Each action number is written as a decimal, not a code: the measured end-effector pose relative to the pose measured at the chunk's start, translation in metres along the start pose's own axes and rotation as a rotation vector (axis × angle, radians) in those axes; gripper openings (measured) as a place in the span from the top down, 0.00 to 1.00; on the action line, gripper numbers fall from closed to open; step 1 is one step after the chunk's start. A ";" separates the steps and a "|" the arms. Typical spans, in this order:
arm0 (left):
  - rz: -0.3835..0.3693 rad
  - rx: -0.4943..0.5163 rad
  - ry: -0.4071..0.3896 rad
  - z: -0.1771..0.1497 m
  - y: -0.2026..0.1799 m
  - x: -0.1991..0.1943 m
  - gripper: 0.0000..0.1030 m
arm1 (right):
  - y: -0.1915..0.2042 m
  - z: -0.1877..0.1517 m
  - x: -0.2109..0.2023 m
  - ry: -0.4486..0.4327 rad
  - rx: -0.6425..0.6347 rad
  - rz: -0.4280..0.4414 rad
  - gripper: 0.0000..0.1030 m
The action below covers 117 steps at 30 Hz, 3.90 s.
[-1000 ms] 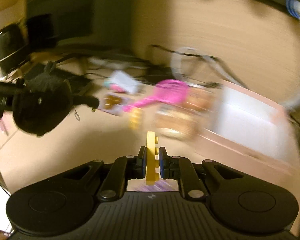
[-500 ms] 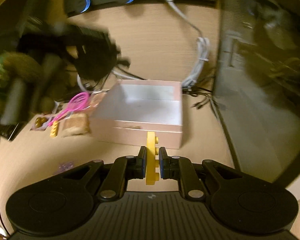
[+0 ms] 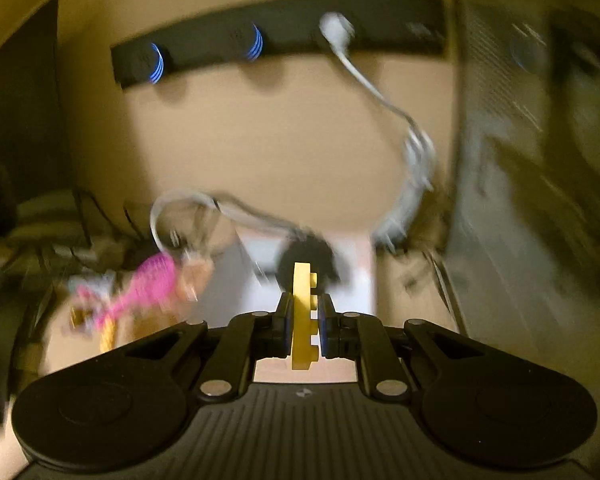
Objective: Organize objects
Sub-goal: 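Release the plush into the pink box with the left gripper while the right drops the brick in, then grasp the purple crystal snowflake with the left gripper and lift it, then grasp the wrapped bread bun with the right gripper while the left holds the snowflake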
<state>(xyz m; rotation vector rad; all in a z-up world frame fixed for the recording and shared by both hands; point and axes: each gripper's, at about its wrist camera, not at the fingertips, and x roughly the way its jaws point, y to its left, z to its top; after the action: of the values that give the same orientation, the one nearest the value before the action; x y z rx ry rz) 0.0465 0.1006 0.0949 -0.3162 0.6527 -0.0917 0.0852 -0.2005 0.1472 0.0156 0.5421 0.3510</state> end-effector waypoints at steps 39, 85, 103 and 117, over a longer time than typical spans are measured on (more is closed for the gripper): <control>-0.042 0.427 0.281 -0.104 -0.045 0.031 0.28 | 0.022 -0.105 -0.028 0.179 -0.122 -0.127 0.00; 0.158 -0.057 0.128 -0.065 0.111 -0.097 0.39 | 0.213 -0.076 0.123 0.273 -0.542 0.090 0.52; -0.031 0.096 0.212 -0.058 0.017 -0.023 0.39 | 0.109 -0.147 0.002 0.227 -0.578 -0.115 0.14; 0.023 0.055 0.240 -0.067 0.031 -0.027 0.39 | 0.054 -0.127 -0.026 0.289 -0.245 -0.080 0.00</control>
<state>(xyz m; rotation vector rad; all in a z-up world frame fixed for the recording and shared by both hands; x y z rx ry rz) -0.0160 0.1176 0.0506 -0.2464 0.8903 -0.1263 -0.0178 -0.1686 0.0572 -0.2968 0.7802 0.3413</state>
